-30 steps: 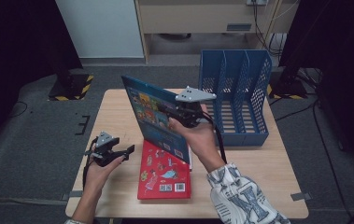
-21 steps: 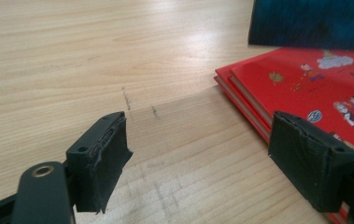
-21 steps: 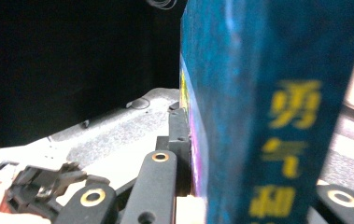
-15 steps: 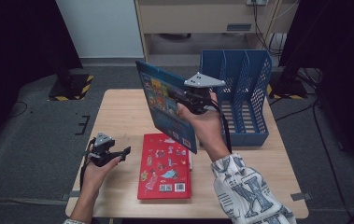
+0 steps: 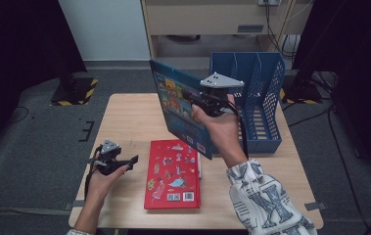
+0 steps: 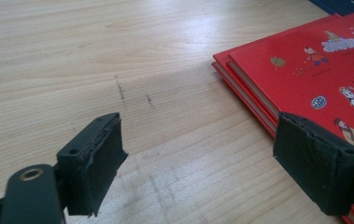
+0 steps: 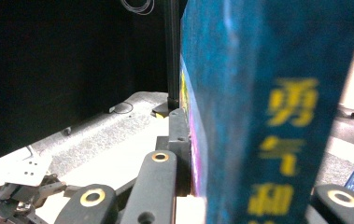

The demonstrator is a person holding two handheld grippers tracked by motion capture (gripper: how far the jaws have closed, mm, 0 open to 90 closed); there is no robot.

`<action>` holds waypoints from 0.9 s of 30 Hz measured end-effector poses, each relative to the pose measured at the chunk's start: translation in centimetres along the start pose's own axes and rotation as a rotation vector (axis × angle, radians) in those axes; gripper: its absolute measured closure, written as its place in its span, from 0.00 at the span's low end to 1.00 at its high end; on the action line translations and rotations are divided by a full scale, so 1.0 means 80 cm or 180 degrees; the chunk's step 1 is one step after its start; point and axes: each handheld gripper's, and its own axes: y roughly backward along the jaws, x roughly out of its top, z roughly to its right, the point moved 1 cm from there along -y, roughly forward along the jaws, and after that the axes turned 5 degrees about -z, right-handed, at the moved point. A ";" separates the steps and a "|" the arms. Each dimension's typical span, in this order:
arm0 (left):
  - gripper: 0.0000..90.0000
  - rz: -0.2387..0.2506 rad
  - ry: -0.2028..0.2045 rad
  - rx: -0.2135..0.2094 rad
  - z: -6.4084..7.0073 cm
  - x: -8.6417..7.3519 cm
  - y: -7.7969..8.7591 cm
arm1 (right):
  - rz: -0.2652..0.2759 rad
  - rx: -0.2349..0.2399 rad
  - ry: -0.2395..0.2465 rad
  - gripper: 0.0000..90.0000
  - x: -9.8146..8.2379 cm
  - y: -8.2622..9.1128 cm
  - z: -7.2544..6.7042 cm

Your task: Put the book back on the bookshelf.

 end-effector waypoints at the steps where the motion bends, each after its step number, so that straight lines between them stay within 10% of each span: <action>1: 0.16 -0.0013 0.0001 -0.0005 0.000 0.000 -0.001 | -0.0002 0.0002 -0.0010 0.92 0.001 0.001 -0.001; 27: 0.07 -0.0191 -0.0010 0.0002 0.001 -0.005 -0.009 | 0.0067 -0.0111 -0.0051 0.92 0.020 0.023 0.012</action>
